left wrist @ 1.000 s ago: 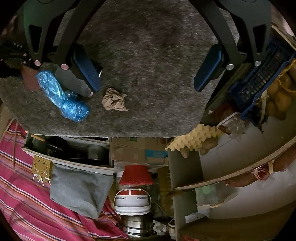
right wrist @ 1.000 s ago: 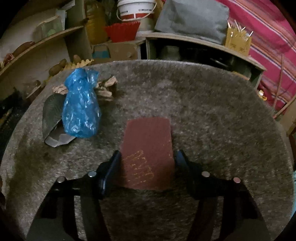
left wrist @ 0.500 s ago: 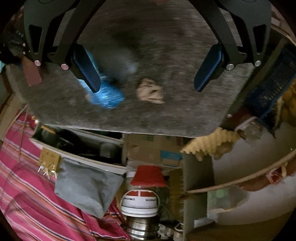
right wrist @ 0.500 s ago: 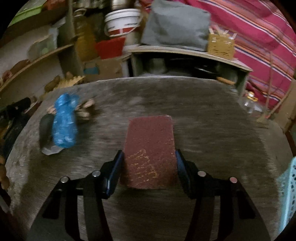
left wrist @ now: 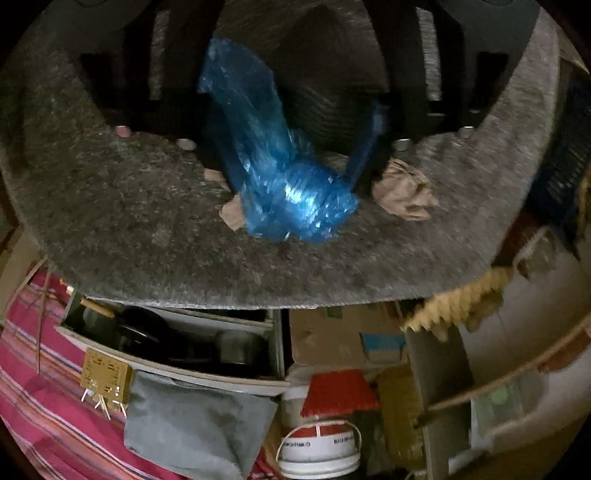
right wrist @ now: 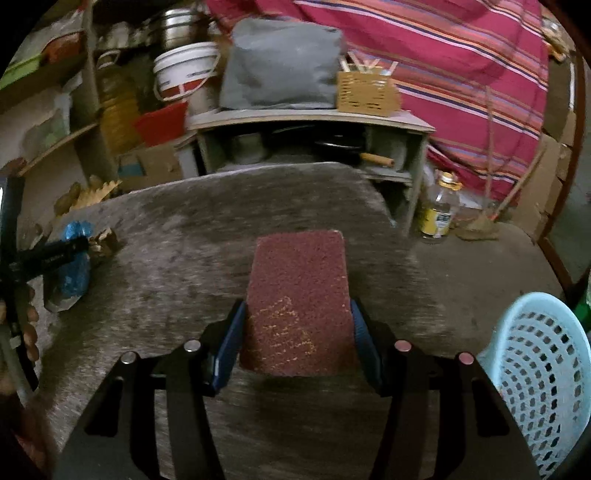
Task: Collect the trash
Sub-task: 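Grasp the blue plastic bag with the left tool while the right tool holds the sandpaper, then carry bag and sandpaper over the blue basket and open both tools to drop them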
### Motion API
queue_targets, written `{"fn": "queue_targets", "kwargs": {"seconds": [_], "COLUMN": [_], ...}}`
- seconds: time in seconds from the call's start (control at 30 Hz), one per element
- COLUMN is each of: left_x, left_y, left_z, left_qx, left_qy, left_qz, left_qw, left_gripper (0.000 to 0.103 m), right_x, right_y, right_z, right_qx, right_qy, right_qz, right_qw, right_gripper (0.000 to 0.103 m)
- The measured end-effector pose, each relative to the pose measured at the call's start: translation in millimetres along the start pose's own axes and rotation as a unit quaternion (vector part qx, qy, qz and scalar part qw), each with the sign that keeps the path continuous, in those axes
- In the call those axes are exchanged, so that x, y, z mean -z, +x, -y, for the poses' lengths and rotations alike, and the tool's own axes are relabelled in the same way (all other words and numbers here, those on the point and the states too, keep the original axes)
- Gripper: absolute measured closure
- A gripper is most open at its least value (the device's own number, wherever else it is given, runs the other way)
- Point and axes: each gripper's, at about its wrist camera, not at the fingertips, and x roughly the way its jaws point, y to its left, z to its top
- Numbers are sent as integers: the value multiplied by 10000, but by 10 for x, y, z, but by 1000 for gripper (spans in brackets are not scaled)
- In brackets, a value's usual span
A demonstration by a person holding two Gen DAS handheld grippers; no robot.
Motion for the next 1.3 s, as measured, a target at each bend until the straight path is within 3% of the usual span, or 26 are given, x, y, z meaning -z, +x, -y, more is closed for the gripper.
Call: {"fn": "queue_targets", "kwargs": {"seconds": [0.07, 0.17, 0.47, 0.8, 0.93, 1.3], "left_x": [4, 1, -7, 259, 431, 961], "left_y": [-15, -129, -735, -1363, -1509, -1755], "left_z": [5, 5, 429, 1573, 2145, 3342], "left_qx": [5, 48, 343, 1182, 1692, 2307], "left_qy": [24, 3, 321, 868, 1058, 1685], "left_qz": [85, 246, 873, 1196, 1130, 989], "left_qw": [10000, 9997, 9951, 9819, 9734, 9532], "left_gripper": [68, 75, 76, 77, 77, 77], "right_x": [3, 15, 56, 221, 314, 546], "right_y": [-54, -142, -473, -892, -1017, -1150], "right_z": [142, 304, 860, 1648, 1913, 2466], "right_qx": [46, 91, 316, 771, 906, 1218], "right_qy": [103, 243, 598, 892, 947, 1060], "right_qz": [48, 131, 411, 602, 617, 503], "right_qw": [9999, 9996, 9969, 9912, 9895, 9856], "right_gripper": [47, 47, 47, 47, 47, 47]}}
